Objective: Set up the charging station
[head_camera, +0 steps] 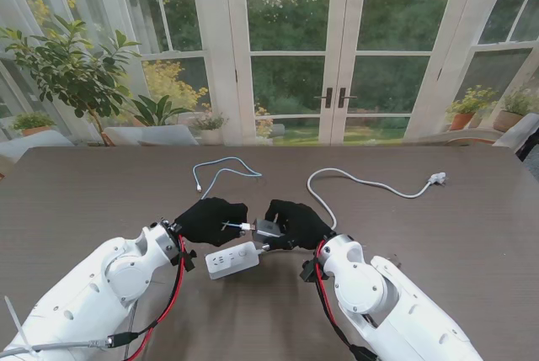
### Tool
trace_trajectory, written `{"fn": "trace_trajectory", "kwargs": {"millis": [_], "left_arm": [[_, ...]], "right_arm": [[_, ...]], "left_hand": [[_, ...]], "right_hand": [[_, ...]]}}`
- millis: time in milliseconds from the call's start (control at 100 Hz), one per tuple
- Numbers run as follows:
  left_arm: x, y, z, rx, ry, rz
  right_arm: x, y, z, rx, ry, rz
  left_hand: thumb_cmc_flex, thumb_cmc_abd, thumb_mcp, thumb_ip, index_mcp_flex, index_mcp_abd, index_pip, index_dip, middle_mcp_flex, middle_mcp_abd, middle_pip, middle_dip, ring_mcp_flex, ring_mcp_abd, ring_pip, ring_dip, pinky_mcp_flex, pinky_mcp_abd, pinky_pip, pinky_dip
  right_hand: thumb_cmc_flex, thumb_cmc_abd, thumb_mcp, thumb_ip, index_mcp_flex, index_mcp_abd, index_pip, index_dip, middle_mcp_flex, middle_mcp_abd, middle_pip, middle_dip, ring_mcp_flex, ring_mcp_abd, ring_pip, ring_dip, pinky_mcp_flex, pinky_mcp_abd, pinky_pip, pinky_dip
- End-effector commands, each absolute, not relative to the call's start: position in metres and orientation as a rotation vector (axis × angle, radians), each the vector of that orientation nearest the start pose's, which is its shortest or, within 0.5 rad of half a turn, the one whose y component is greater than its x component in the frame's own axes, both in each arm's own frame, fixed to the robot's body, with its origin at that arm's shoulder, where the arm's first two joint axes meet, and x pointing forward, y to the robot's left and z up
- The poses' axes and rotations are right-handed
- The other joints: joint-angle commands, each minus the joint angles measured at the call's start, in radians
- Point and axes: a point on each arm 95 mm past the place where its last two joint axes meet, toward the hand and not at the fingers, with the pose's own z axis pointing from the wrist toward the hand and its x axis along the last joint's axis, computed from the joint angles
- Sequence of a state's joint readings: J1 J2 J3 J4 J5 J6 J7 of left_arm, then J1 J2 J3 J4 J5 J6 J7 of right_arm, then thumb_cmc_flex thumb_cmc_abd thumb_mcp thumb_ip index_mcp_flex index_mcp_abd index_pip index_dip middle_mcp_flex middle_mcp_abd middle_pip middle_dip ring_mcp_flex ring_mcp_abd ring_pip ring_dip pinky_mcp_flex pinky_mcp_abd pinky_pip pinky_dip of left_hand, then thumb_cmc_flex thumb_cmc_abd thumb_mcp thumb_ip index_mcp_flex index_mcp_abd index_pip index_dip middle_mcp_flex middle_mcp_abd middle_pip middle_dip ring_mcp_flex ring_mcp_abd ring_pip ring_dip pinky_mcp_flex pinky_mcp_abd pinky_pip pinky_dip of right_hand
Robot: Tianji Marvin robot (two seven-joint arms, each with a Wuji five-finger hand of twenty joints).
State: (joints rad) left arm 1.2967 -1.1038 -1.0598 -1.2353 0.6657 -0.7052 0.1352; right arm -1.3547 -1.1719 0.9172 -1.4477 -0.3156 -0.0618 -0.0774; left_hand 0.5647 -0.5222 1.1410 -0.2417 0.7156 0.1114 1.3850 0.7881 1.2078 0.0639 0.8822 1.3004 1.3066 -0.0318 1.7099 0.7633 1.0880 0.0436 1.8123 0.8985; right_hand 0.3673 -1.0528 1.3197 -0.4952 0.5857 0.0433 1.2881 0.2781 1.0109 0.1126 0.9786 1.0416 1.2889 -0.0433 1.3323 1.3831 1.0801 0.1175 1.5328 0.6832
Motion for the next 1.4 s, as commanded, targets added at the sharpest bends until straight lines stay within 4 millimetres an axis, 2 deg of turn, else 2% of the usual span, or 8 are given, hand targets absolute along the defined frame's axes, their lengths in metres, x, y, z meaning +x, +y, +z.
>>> {"fn": "trace_trajectory", "kwargs": {"millis": [0,390,750,880,1060,1100,1220,1390], "left_arm": [[0.4369,-0.0269,-0.3276,-1.036,1.669,-2.207],[0.4396,-0.0317,-0.3264,-1.044,1.688,-2.196],[0.4383,-0.0319,-0.3238,-1.028,1.722,-2.165],[0.4380,-0.0315,-0.3234,-1.027,1.741,-2.153],[0.4379,-0.0305,-0.3237,-1.057,1.755,-2.180],[0.4381,-0.0302,-0.3235,-1.068,1.753,-2.194],[0.4389,-0.0294,-0.3235,-1.106,1.741,-2.229],[0.4394,-0.0283,-0.3259,-1.135,1.728,-2.256]], "right_arm": [[0.4169,0.1044,-0.3335,-1.912,-1.477,-2.228],[0.4141,0.1082,-0.3308,-1.918,-1.474,-2.242],[0.4141,0.1071,-0.3328,-1.933,-1.472,-2.233],[0.4138,0.1074,-0.3333,-1.933,-1.470,-2.232],[0.4139,0.1064,-0.3344,-1.938,-1.470,-2.227],[0.4140,0.1062,-0.3346,-1.939,-1.471,-2.225],[0.4142,0.1056,-0.3349,-1.943,-1.471,-2.222],[0.4146,0.1049,-0.3351,-1.947,-1.473,-2.218]], "left_hand": [[0.027,-0.015,0.052,-0.005,0.029,0.024,0.032,0.006,0.138,0.035,0.114,0.005,-0.032,-0.213,0.136,0.014,0.042,-0.159,0.282,0.030],[0.023,-0.017,0.051,-0.002,0.028,0.019,0.025,0.001,0.138,0.020,0.120,0.002,-0.031,-0.226,0.134,0.014,0.043,-0.165,0.282,0.029],[-0.014,-0.034,0.013,0.082,0.027,-0.051,-0.063,-0.090,0.137,-0.019,0.135,-0.020,-0.031,-0.254,0.130,0.016,0.045,-0.201,0.282,0.030],[-0.224,0.291,-0.420,0.292,0.067,-0.017,-0.157,0.039,0.135,-0.026,0.101,-0.014,-0.031,-0.254,0.120,0.013,0.045,-0.208,0.282,0.016],[-0.195,0.377,-0.876,0.219,0.084,-0.011,-0.153,0.094,0.132,0.004,0.068,-0.006,-0.031,-0.250,0.105,0.009,0.044,-0.208,0.282,0.012],[-0.202,0.404,-0.873,0.250,0.091,-0.006,-0.126,0.114,0.131,0.009,0.066,-0.002,-0.031,-0.250,0.100,0.007,0.044,-0.206,0.282,0.006],[-0.321,0.453,-0.544,0.477,0.102,0.007,-0.092,0.155,0.129,0.034,0.055,0.011,-0.031,-0.240,0.100,0.007,0.041,-0.187,0.282,-0.006],[-0.412,0.424,-0.259,0.560,0.083,0.004,-0.074,0.101,0.123,0.040,0.049,0.017,-0.031,-0.242,0.102,0.008,0.041,-0.184,0.282,-0.005]], "right_hand": [[0.152,0.140,0.173,0.128,0.041,-0.100,0.276,0.079,0.039,-0.081,0.090,0.009,0.030,-0.001,0.021,-0.578,0.006,0.002,0.045,0.019],[0.152,0.139,0.174,0.128,0.042,-0.096,0.277,0.079,0.039,-0.080,0.089,0.008,0.030,-0.001,0.024,-0.576,0.006,0.003,0.044,0.017],[0.153,0.139,0.174,0.128,0.042,-0.095,0.277,0.079,0.040,-0.078,0.090,0.008,0.030,0.001,0.025,-0.576,0.006,0.002,0.046,0.015],[0.153,0.139,0.175,0.128,0.042,-0.095,0.277,0.078,0.039,-0.079,0.090,0.009,0.030,0.000,0.024,-0.576,0.006,0.003,0.046,0.015],[0.153,0.139,0.174,0.128,0.040,-0.093,0.277,0.079,0.038,-0.078,0.090,0.009,0.030,0.002,0.023,-0.576,0.006,0.003,0.046,0.014],[0.153,0.139,0.174,0.128,0.041,-0.094,0.277,0.079,0.037,-0.079,0.090,0.009,0.029,0.002,0.022,-0.576,0.006,0.003,0.046,0.014],[0.152,0.140,0.173,0.128,0.040,-0.093,0.277,0.079,0.036,-0.079,0.090,0.009,0.030,0.000,0.022,-0.577,0.006,0.003,0.046,0.014],[0.152,0.141,0.172,0.128,0.038,-0.091,0.277,0.079,0.035,-0.078,0.090,0.009,0.030,0.002,0.021,-0.577,0.006,0.003,0.046,0.014]]}}
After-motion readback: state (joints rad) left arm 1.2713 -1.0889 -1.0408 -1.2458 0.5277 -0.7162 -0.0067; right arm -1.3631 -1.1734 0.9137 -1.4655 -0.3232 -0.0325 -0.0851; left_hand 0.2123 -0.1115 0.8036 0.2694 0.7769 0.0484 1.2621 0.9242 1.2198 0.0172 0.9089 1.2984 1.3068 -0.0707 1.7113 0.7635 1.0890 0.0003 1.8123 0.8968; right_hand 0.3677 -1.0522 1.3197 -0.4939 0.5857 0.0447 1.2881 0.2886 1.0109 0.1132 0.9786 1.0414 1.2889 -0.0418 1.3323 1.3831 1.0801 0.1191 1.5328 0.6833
